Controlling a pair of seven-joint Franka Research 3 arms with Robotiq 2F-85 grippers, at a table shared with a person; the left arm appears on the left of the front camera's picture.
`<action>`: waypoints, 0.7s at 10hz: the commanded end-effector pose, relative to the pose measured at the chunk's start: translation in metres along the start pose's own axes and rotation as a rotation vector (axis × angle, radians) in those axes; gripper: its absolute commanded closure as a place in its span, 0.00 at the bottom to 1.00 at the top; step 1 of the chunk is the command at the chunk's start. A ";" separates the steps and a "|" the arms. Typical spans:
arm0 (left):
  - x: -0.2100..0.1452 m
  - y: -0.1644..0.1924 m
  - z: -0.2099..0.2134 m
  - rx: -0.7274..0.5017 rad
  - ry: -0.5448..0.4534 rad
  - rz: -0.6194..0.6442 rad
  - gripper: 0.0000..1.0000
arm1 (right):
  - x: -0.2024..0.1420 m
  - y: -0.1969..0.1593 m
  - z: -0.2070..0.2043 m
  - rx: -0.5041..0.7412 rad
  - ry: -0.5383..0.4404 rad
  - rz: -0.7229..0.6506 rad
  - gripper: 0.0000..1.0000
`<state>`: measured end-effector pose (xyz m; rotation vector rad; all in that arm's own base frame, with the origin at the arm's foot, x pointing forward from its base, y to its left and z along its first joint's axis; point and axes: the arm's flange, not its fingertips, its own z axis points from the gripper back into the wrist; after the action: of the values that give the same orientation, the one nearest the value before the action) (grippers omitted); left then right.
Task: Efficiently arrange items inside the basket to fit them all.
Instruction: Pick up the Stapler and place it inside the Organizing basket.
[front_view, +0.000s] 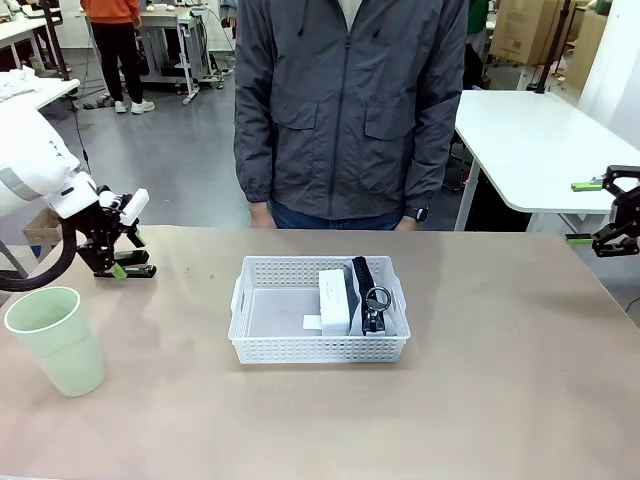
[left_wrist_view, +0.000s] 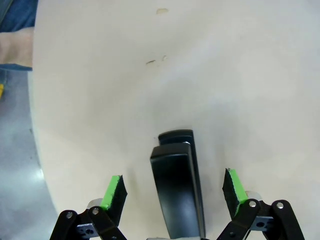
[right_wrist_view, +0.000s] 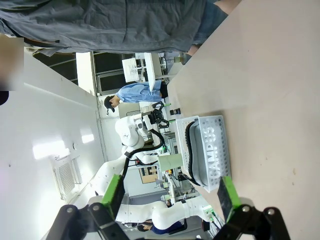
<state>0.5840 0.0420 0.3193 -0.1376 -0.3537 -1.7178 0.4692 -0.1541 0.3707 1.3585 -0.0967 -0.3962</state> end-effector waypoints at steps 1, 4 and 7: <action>-0.005 0.008 0.000 -0.049 0.002 0.027 0.00 | 0.000 0.001 0.003 -0.003 0.013 0.019 0.00; -0.005 0.013 -0.013 -0.124 0.052 0.063 0.00 | 0.000 0.001 0.003 -0.003 0.013 0.019 0.00; 0.000 0.014 -0.019 -0.146 0.097 0.076 0.00 | 0.000 0.001 0.003 -0.003 0.013 0.019 0.00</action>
<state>0.5928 0.0375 0.2998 -0.1719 -0.1811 -1.6784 0.4692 -0.1541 0.3707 1.3585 -0.0967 -0.3962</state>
